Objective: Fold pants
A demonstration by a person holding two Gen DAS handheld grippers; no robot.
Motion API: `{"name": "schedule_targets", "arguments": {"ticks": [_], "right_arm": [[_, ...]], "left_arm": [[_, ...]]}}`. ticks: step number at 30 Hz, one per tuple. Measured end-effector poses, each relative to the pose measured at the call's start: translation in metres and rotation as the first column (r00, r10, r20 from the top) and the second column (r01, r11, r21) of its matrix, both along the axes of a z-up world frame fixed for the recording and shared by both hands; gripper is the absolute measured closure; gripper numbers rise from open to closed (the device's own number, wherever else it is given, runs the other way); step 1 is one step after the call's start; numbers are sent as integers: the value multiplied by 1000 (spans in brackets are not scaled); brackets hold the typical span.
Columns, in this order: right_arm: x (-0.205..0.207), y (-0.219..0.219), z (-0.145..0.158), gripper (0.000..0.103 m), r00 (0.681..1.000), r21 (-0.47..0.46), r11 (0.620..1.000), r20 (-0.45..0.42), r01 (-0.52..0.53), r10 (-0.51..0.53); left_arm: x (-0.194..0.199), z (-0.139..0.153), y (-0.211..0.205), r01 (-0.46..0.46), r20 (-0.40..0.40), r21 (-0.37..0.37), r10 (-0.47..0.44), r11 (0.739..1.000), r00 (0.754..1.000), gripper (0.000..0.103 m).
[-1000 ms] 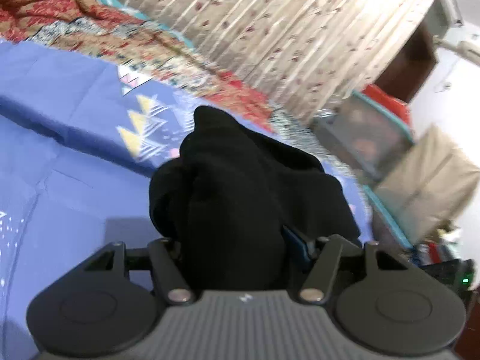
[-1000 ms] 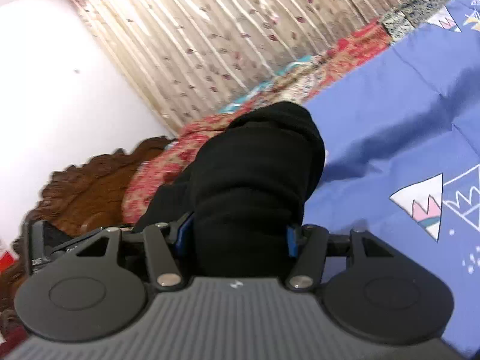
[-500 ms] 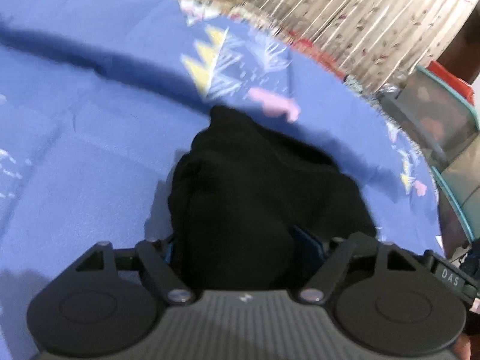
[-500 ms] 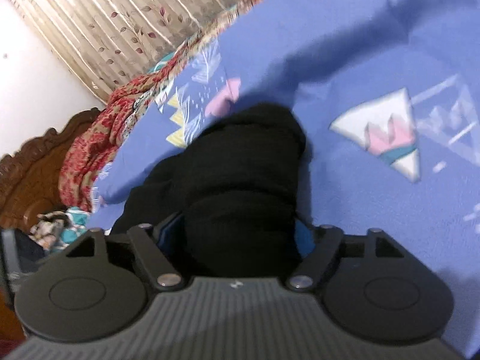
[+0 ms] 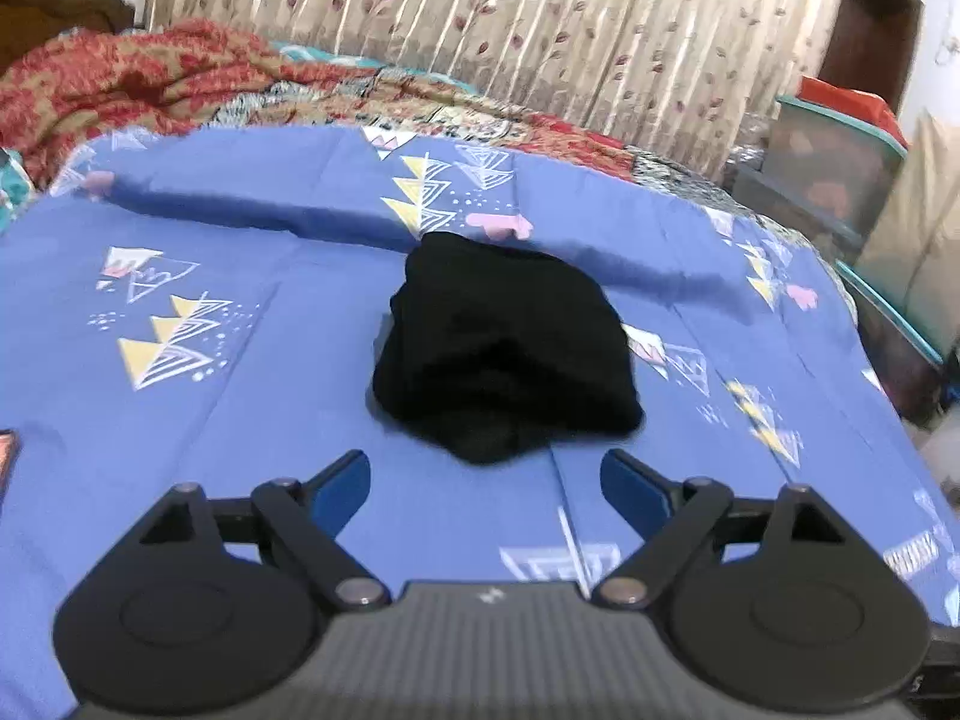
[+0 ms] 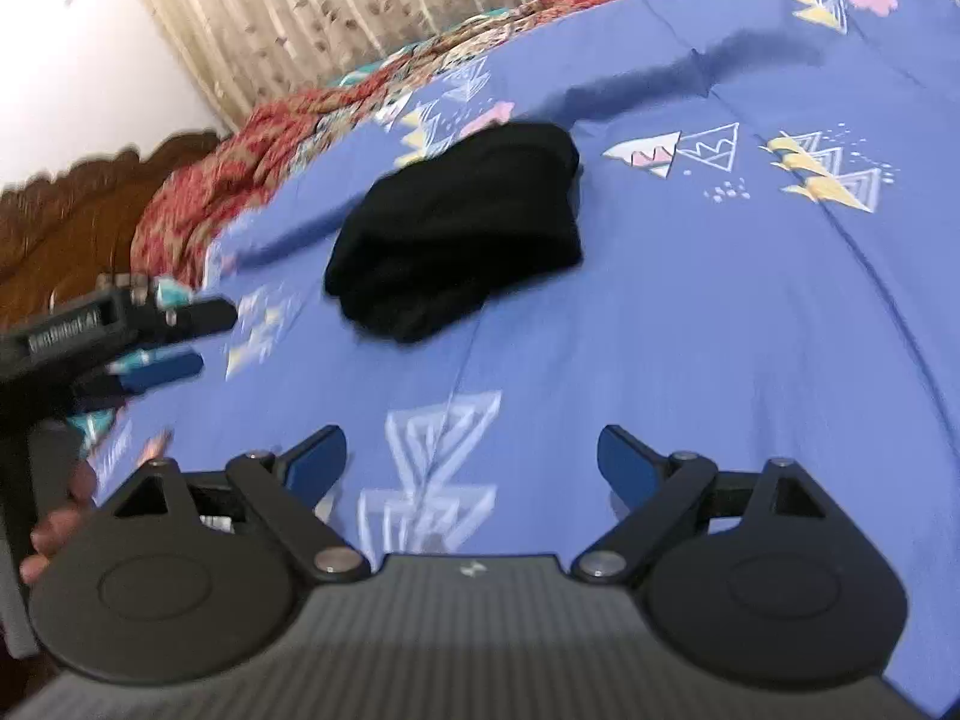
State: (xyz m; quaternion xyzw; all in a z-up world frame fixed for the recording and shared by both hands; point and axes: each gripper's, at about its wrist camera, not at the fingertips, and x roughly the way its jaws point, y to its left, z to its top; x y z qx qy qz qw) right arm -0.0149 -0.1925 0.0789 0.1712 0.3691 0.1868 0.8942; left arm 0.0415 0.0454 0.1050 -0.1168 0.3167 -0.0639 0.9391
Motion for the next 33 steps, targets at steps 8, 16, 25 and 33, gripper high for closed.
{"name": "schedule_targets", "arguments": {"ticks": [8,16,25,33], "right_arm": [[-48,-16,78,10,958,-10,993,264,120,-114],[-101,-107,164,8,789,122,951,533,285,-305],[-129,-171,203,5,675,232,913,617,336,-406],[-129,-123,145,0,838,151,965,478,216,-262]], "left_arm": [[-9,96,-30,210,167,240,-253,948,953,21],[-52,243,-97,392,387,198,-439,898,811,16],[-150,310,-145,525,512,68,-481,848,711,5],[-189,235,-97,255,482,131,-287,958,828,0]]}}
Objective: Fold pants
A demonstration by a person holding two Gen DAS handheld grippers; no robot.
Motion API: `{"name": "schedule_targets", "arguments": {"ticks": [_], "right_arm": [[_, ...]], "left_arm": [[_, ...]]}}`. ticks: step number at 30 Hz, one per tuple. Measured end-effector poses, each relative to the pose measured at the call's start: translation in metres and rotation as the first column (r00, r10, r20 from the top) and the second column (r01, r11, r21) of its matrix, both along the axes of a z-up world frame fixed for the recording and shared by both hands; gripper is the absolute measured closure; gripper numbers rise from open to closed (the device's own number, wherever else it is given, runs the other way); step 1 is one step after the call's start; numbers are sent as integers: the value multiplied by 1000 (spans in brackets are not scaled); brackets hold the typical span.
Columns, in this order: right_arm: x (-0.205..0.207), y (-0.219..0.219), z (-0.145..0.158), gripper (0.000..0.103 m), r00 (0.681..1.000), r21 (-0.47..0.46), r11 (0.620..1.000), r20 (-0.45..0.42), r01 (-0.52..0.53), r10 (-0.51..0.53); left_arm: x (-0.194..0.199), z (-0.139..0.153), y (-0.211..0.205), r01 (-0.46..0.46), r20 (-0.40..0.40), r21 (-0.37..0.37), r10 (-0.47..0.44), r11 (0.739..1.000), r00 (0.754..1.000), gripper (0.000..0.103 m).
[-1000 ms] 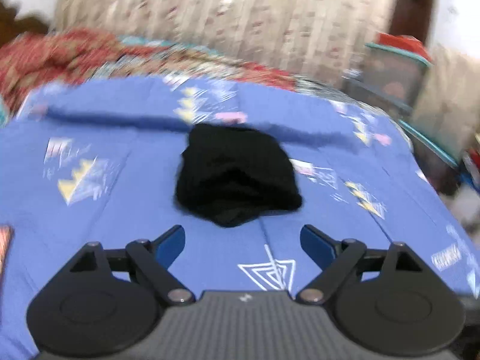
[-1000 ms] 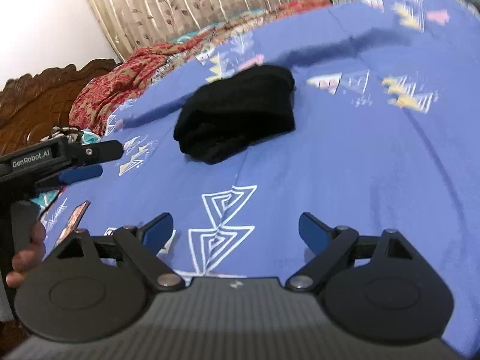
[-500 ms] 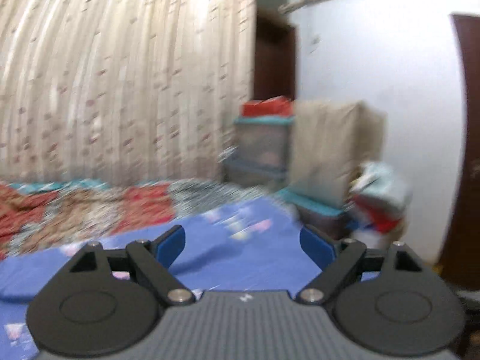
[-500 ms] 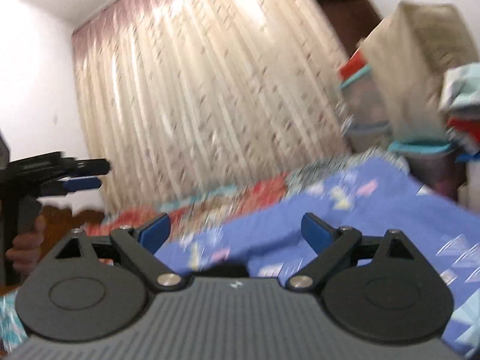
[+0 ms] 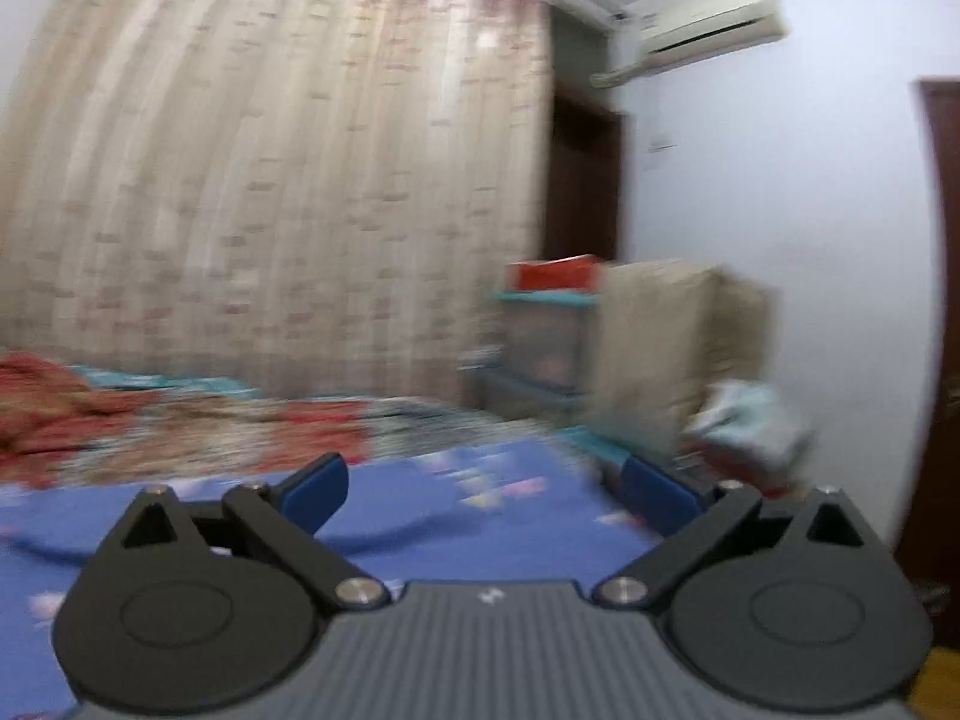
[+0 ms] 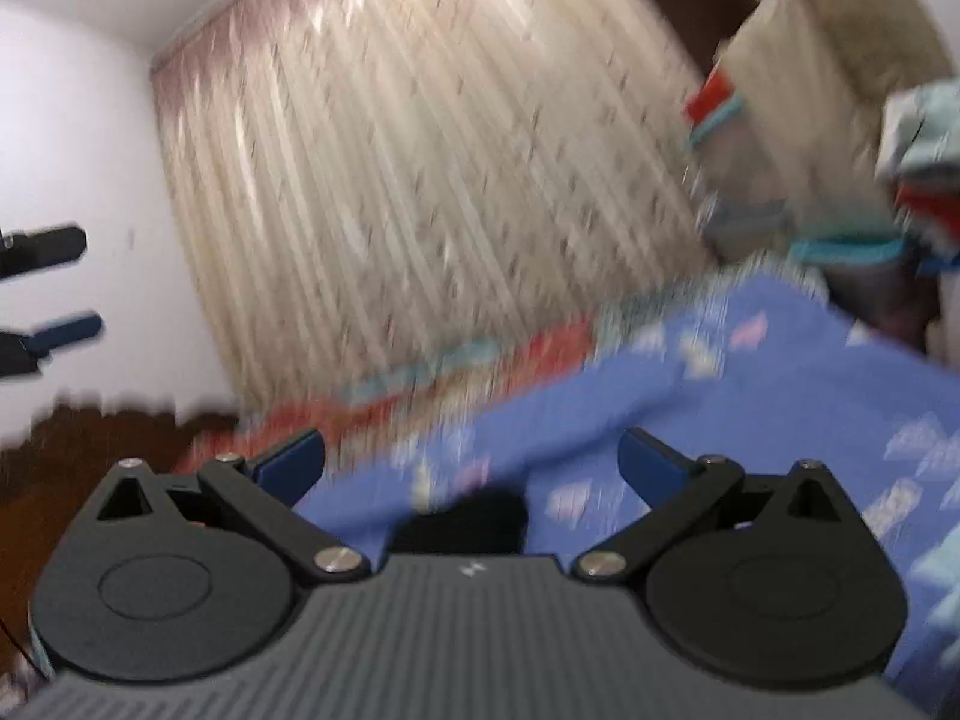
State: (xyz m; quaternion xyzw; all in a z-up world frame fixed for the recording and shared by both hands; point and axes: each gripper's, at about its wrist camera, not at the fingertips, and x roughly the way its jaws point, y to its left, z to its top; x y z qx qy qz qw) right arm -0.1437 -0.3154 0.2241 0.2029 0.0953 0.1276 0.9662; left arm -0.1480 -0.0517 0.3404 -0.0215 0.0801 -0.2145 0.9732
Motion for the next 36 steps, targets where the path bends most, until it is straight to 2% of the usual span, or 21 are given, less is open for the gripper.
{"name": "schedule_targets", "arguments": {"ticks": [3,5,8,10,14,17,21,25,29,33,36], "right_arm": [[5,28,-31,0,991,-38,998,-119,-58,54],[10,43,-44,0,979,-46,996,-194,-76,66],[13,62,-58,0,960,-76,995,-276,-62,39],[11,73,-66,0,945,-98,994,-327,-47,13],[15,84,-74,0,925,-120,991,-379,-58,9],[19,81,-76,0,921,-107,993,-388,-42,-3],[24,77,-88,0,897,-118,990,-442,-77,17],[31,72,-95,0,882,-111,991,-472,-69,8],[40,68,-103,0,864,-101,990,-502,-94,31],[45,68,-108,0,852,-93,989,-521,-113,48],[47,64,-111,0,844,-84,990,-533,-116,54]], "left_arm": [[-4,-49,34,-143,-107,-2,142,990,984,0],[-3,-81,55,-251,-193,-11,245,968,950,0],[-1,-123,79,-353,-327,-37,323,935,888,0],[-2,-145,84,-396,-379,-13,362,918,852,0],[2,-174,79,-399,-468,47,373,916,801,0],[5,-181,73,-399,-473,90,392,912,789,0],[11,-193,67,-403,-471,146,421,904,775,0],[27,-210,64,-386,-543,168,412,907,732,0],[30,-222,59,-379,-559,210,429,901,710,0],[32,-227,59,-389,-564,228,447,893,694,0],[33,-226,58,-398,-556,237,460,886,693,0]]}}
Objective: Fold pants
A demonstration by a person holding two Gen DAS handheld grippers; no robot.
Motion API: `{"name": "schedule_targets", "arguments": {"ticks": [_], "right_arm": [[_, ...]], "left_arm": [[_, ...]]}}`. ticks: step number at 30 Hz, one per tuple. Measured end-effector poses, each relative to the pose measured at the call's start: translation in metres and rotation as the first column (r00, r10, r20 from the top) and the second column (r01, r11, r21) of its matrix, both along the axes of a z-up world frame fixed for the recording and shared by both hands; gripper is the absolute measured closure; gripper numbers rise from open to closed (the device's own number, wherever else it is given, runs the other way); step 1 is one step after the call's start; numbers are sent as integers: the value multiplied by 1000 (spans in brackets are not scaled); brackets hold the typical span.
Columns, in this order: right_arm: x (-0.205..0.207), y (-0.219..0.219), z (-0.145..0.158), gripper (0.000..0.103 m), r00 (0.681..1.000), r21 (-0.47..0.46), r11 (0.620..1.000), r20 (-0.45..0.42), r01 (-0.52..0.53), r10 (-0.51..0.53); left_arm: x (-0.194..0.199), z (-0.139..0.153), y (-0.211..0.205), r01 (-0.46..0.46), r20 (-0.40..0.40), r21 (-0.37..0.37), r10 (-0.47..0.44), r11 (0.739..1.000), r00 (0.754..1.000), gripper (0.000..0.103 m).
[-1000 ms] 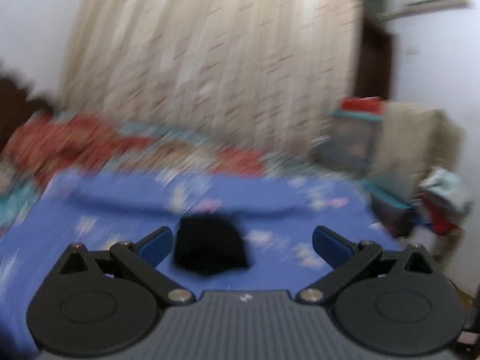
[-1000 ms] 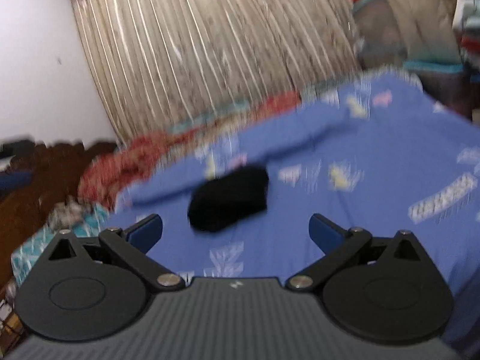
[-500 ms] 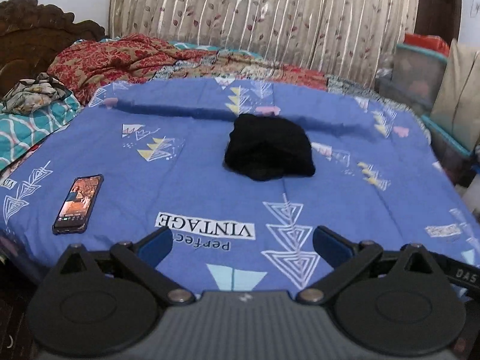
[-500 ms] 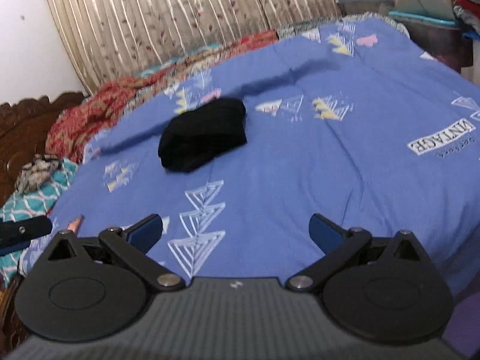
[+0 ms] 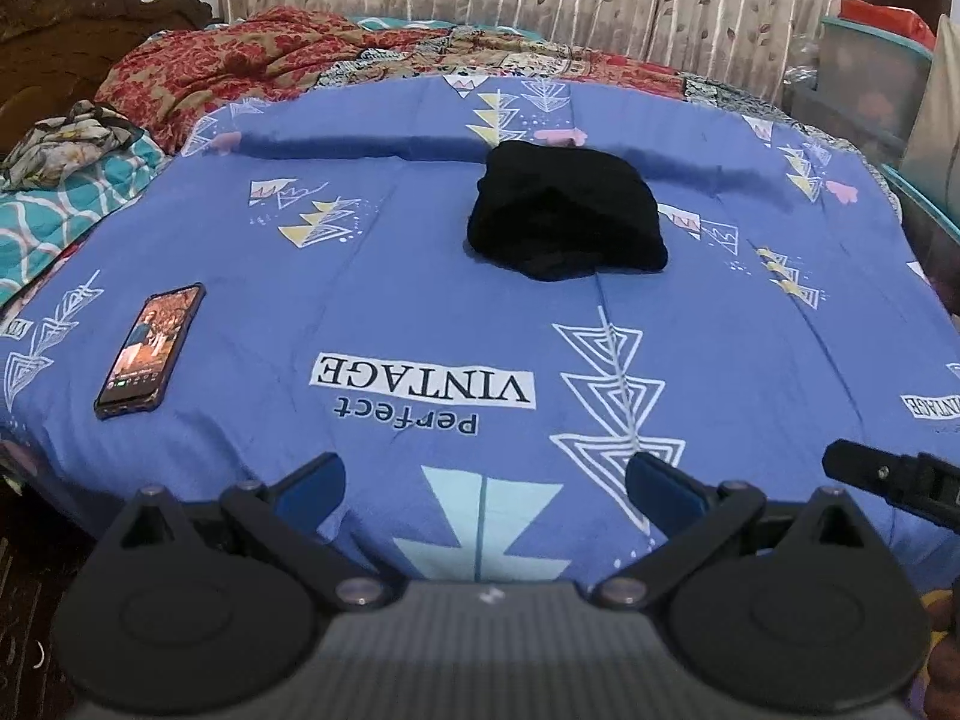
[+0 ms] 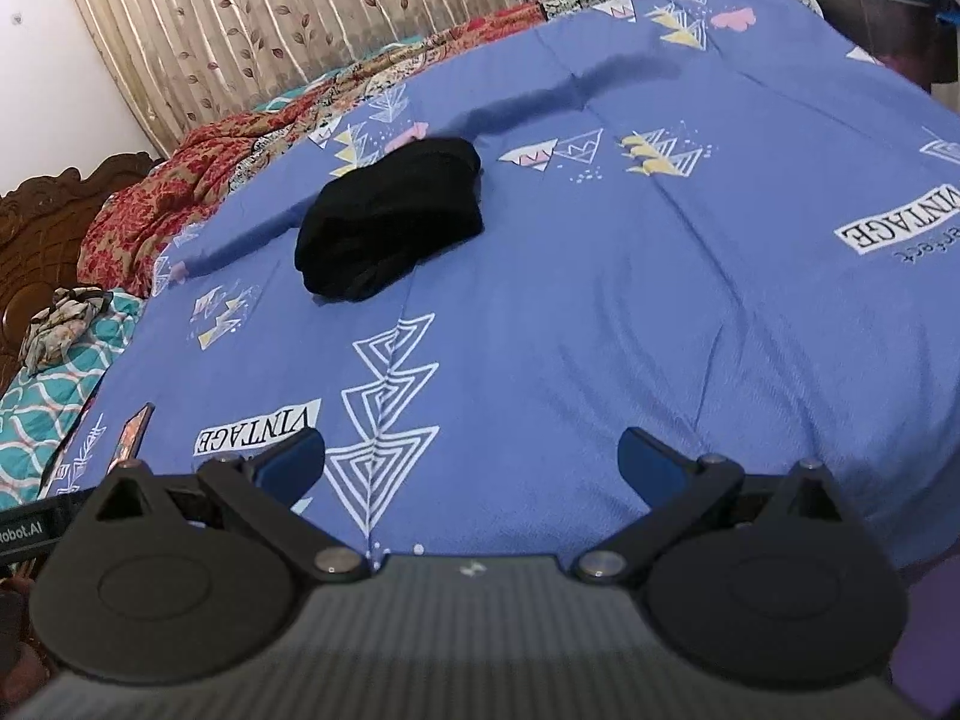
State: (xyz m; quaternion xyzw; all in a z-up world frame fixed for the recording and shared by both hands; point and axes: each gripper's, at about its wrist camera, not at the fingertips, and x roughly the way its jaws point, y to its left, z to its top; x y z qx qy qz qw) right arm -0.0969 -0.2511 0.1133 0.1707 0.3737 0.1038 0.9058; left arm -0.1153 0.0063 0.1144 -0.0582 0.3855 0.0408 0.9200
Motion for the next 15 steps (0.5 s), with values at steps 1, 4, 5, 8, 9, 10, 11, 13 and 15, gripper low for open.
{"name": "schedule_targets", "arguments": {"ticks": [1,4,5,8,9,10,11,13,15], "right_arm": [[0,-1,-1,0,1000,1,1000,-5,-1,1],[1,-6,-4,0,1000,6,1000,-19,-4,4],[2,-8,-4,0,1000,8,1000,-23,-6,6],[2,-12,-6,0,999,16,1000,-35,-13,13],[3,-14,-6,0,999,17,1000,-38,-17,18],[3,-14,-6,0,999,18,1000,-39,-20,21],[3,-15,-5,0,999,20,1000,-38,-24,25],[3,-17,-5,0,999,21,999,-39,-31,32],[3,-18,-6,0,998,25,999,-44,-32,33]], "left_arm": [[0,0,-1,-1,2,4,1,1000,1000,0],[1,0,-4,2,0,12,-2,1000,1000,0],[1,-1,-6,5,-3,13,-5,1000,1000,0],[1,-2,-11,16,-14,16,-16,1000,1000,0],[1,-2,-13,20,-16,18,-20,1000,1000,0],[1,-2,-14,26,-17,22,-25,999,1000,0],[1,-2,-16,30,-18,26,-29,999,999,0],[0,-2,-19,38,-18,36,-37,999,999,0],[0,-2,-23,46,-22,43,-45,998,999,0]]}}
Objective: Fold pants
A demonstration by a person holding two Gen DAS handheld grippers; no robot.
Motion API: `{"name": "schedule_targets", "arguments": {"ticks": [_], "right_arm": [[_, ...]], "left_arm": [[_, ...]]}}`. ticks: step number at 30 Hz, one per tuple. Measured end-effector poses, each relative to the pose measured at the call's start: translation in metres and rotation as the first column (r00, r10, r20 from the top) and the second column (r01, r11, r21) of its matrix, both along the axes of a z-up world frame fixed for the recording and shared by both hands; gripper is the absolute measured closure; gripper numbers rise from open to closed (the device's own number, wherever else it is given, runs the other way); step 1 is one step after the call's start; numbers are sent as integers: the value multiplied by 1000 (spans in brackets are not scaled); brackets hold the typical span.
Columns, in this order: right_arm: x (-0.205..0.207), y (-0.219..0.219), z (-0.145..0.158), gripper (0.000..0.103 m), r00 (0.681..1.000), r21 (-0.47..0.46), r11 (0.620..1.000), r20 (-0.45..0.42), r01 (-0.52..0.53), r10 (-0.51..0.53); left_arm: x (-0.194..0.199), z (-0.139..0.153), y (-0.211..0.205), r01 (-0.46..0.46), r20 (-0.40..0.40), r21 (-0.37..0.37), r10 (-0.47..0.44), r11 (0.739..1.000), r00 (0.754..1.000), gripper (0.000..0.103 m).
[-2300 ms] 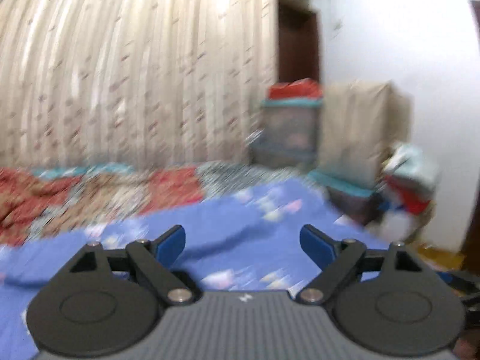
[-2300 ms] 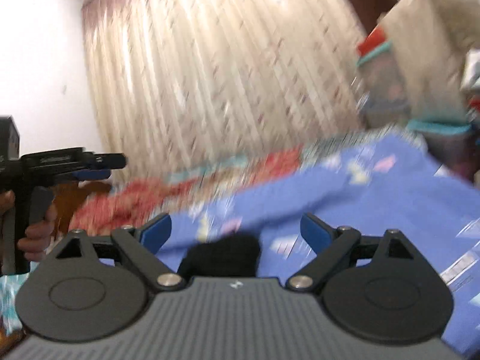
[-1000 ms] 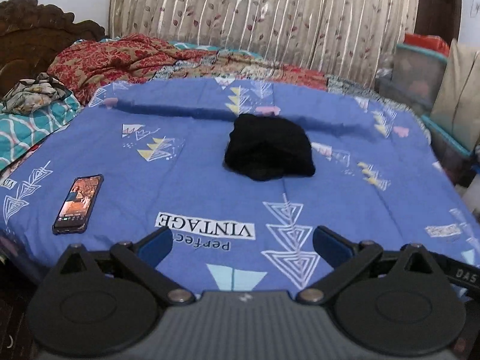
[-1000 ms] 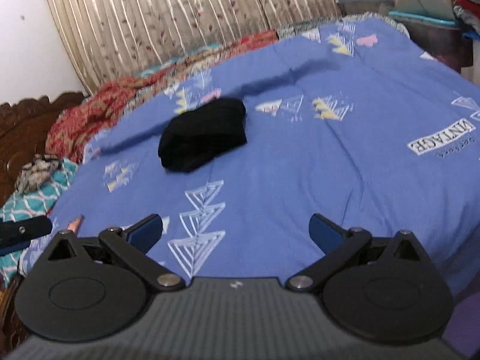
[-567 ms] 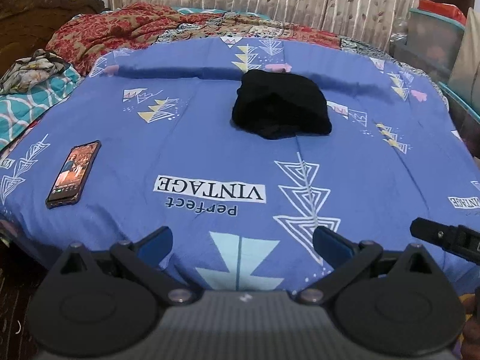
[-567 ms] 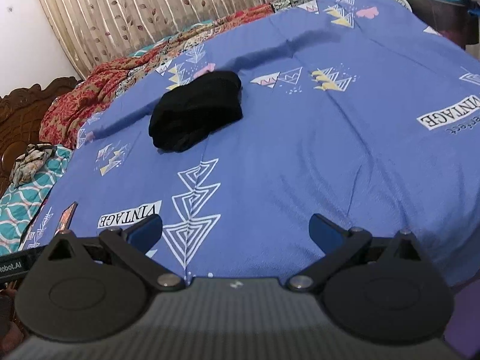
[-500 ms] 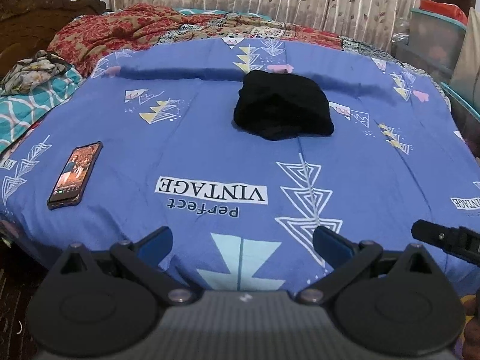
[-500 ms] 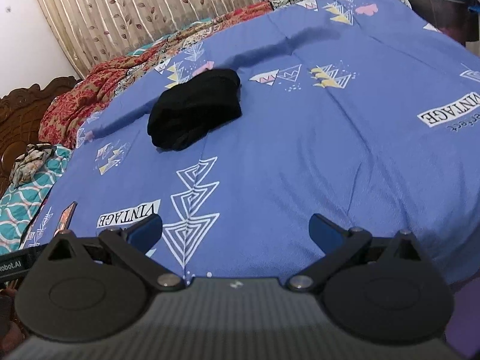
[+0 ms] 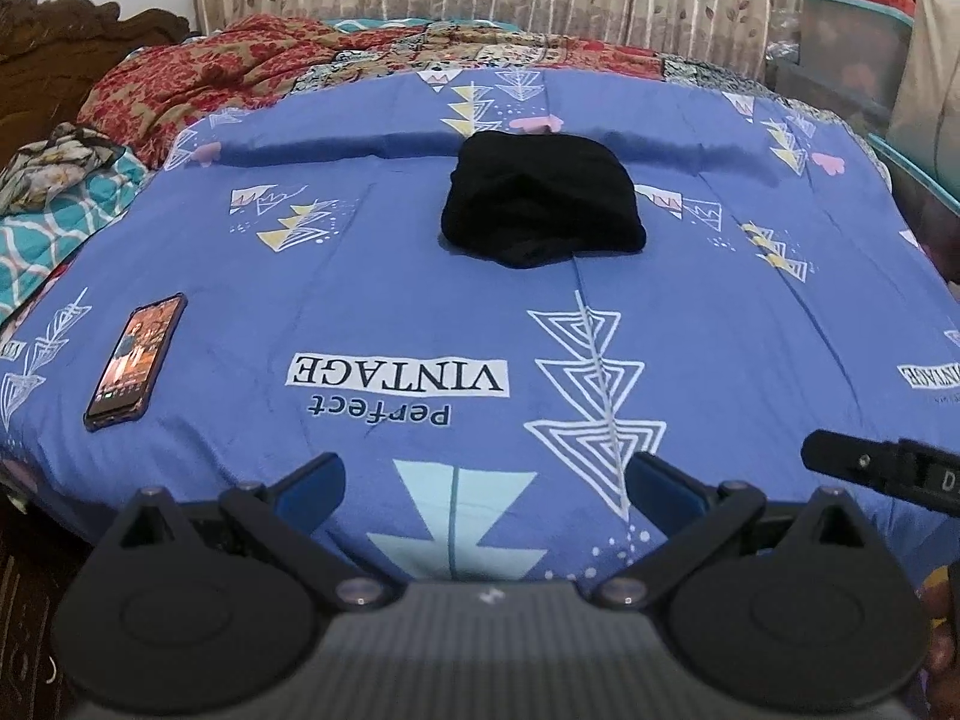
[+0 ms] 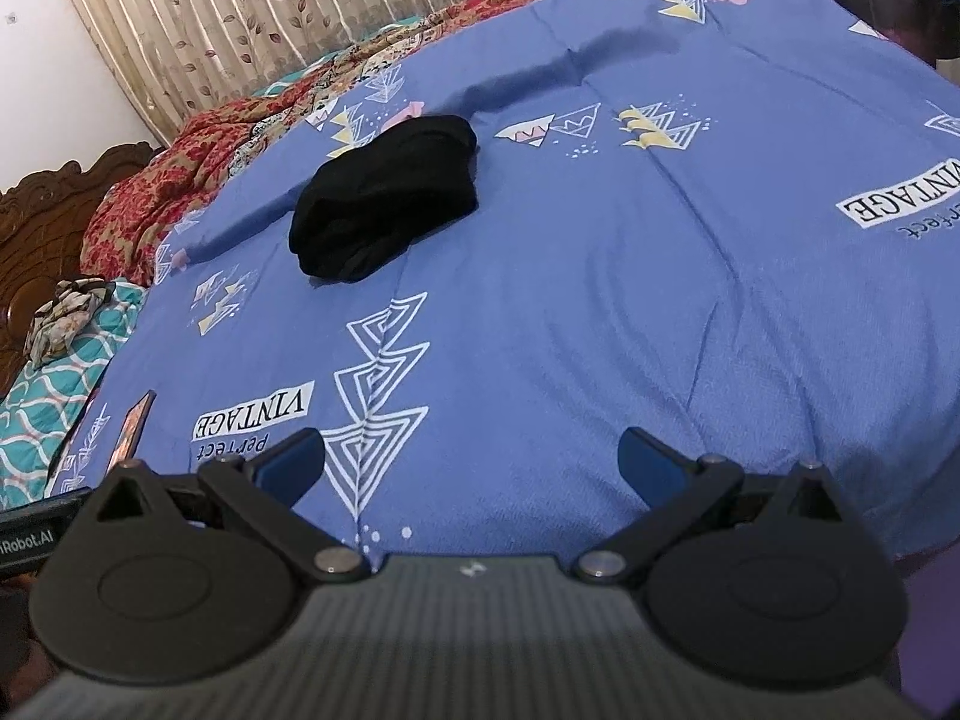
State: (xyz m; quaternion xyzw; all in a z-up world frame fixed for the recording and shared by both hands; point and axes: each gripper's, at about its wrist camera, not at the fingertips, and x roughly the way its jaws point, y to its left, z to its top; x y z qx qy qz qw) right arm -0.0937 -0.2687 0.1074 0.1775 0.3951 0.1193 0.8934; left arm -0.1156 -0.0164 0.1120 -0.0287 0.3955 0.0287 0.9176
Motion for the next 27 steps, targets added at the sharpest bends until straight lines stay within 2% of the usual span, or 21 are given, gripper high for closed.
{"name": "schedule_targets", "arguments": {"ticks": [14,22,27], "right_arm": [[-1,-9,-10,0,998,46,999,-67,-12,15],[-5,-5,-4,0,999,22,999,-42,-23,24],[-6,-2,-3,0,998,24,999,-39,-47,48]], "left_arm": [[-7,-7,-5,20,-51,16,-19,1000,998,0],[-14,4,-1,-19,1,40,19,999,1000,0],[-16,5,2,-29,1,41,29,999,1000,0]]}}
